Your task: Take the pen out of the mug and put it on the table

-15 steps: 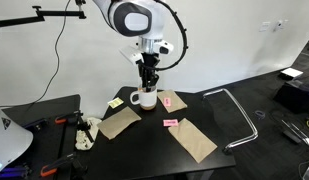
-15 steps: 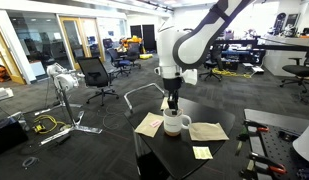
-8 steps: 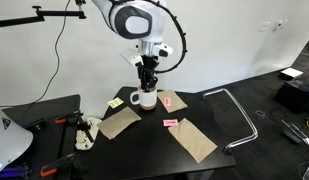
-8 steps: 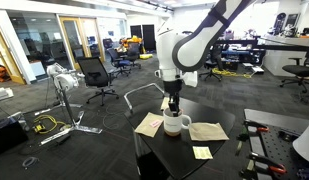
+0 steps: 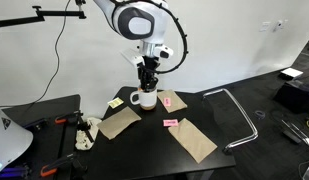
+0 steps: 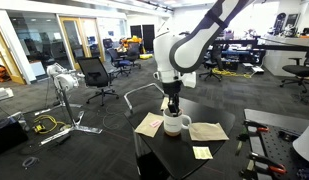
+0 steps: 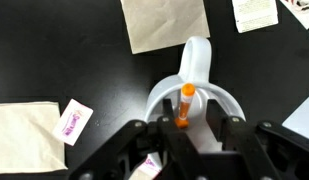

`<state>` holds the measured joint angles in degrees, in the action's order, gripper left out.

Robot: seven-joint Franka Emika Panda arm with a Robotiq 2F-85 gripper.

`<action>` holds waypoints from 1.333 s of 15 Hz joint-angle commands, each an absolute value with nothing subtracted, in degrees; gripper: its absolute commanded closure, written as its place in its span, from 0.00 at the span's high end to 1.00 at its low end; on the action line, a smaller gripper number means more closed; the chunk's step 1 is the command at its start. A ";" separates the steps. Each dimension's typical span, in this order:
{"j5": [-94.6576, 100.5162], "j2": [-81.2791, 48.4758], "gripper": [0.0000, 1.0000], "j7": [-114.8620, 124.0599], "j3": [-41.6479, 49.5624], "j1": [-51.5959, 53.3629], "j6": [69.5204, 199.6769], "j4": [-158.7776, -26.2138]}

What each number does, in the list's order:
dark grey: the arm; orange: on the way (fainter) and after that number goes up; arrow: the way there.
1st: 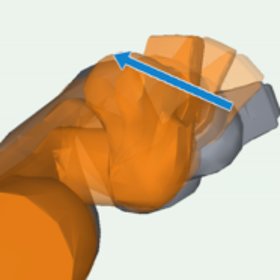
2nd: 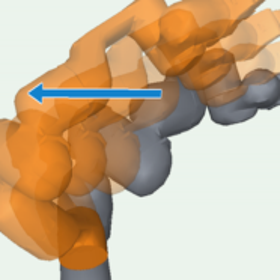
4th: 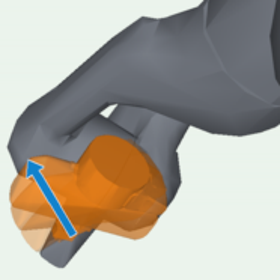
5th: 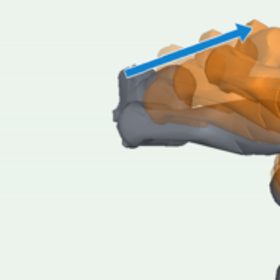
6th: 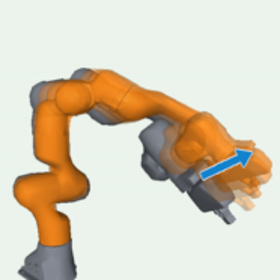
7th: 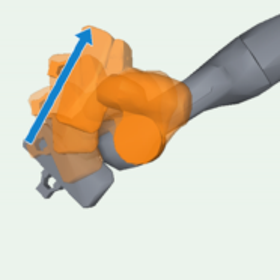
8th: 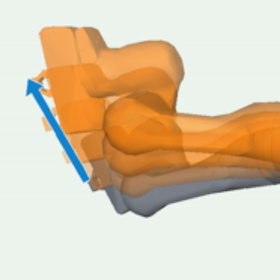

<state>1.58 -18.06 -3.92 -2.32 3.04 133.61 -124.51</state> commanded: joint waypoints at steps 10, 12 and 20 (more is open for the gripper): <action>4.03 -18.80 0.03 -1.06 -1.99 4.42 129.71 -121.31; 4.88 -17.13 0.03 -0.48 -2.06 4.83 128.90 -121.88; 6.50 -9.84 0.03 -0.65 -3.00 5.53 122.34 -122.44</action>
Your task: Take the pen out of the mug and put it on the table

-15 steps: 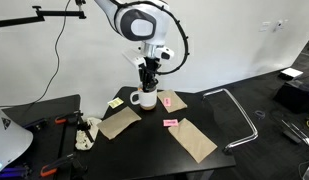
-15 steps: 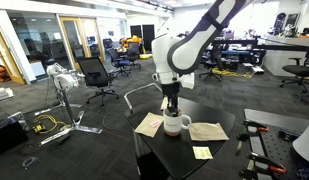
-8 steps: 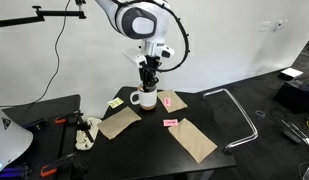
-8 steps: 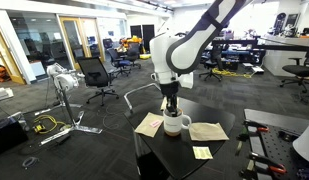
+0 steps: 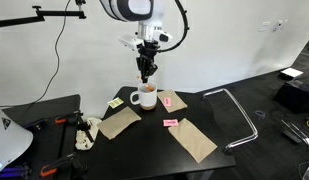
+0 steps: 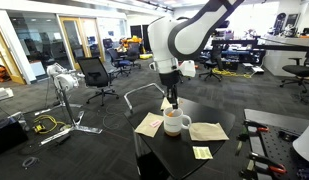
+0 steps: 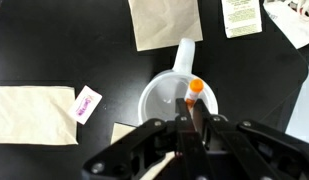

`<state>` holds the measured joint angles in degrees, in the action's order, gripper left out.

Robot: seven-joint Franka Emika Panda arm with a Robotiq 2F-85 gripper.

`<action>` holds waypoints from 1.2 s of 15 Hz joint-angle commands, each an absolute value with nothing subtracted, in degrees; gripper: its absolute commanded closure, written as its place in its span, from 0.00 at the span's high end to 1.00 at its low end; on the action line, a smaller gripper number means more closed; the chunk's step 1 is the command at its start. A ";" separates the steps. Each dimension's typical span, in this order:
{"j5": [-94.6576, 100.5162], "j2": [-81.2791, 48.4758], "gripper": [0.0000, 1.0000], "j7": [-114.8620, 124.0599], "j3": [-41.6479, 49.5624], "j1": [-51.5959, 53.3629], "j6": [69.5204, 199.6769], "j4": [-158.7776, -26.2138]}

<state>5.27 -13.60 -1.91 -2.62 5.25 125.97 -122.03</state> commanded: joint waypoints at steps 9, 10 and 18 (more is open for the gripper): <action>4.73 2.03 0.03 -2.40 -3.78 4.82 115.45 -124.00; 4.54 3.33 0.03 -2.35 -3.60 4.63 115.46 -124.35; 5.84 3.79 0.03 -1.48 -0.66 1.44 125.21 -125.75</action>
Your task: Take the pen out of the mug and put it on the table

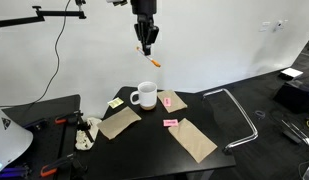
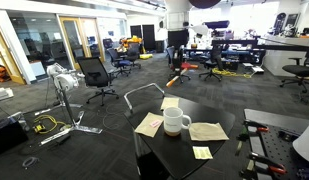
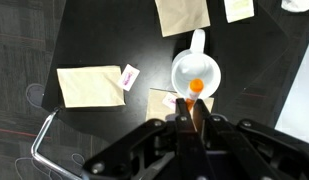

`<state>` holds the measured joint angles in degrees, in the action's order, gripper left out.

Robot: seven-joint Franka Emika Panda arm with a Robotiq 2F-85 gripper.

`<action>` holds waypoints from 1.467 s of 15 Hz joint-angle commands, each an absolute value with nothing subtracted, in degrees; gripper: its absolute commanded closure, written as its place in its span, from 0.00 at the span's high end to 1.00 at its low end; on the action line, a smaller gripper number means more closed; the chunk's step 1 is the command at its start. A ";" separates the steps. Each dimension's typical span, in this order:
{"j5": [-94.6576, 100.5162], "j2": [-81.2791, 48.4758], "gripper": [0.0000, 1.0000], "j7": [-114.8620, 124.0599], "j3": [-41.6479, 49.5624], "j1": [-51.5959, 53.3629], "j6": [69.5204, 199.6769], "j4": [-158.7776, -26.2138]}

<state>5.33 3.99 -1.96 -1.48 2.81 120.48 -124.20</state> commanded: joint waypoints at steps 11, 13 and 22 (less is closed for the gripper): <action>6.19 -9.85 0.03 0.19 2.55 -1.76 145.85 -123.43; 5.99 -12.97 0.03 0.45 3.18 -1.92 148.99 -122.42; 4.29 -22.25 0.03 4.56 5.02 -1.70 159.23 -119.49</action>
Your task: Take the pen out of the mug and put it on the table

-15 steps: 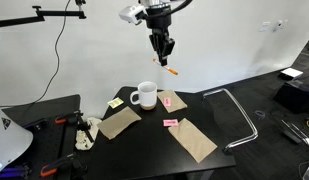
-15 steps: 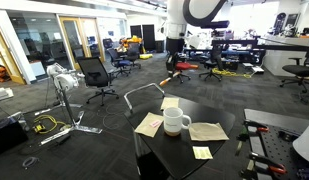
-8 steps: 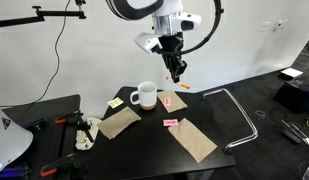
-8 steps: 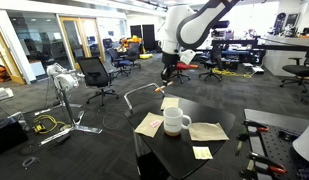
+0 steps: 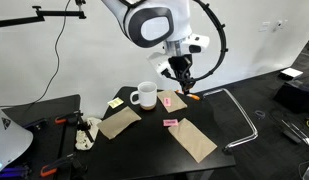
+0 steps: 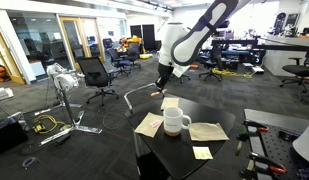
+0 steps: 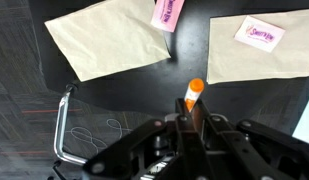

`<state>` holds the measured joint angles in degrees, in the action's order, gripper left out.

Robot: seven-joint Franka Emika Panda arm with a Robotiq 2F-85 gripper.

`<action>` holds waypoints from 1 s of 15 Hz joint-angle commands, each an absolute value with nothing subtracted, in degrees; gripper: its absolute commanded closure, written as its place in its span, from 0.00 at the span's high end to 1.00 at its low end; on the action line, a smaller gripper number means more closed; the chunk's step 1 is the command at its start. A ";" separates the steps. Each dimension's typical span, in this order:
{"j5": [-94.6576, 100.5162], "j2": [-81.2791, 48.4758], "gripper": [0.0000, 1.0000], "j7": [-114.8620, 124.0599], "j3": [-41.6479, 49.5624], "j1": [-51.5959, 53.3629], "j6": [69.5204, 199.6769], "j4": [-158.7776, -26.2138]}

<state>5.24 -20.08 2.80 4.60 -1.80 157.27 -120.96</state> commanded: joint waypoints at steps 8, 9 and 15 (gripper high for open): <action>-0.15 -25.97 0.03 2.54 3.16 -3.55 162.66 -120.60; -0.98 -26.47 0.03 2.24 2.74 -3.94 163.28 -120.71; -4.65 -29.00 0.03 0.96 -0.34 -6.56 165.62 -120.89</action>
<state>-2.35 -28.12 3.42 1.61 -4.64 163.40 -120.72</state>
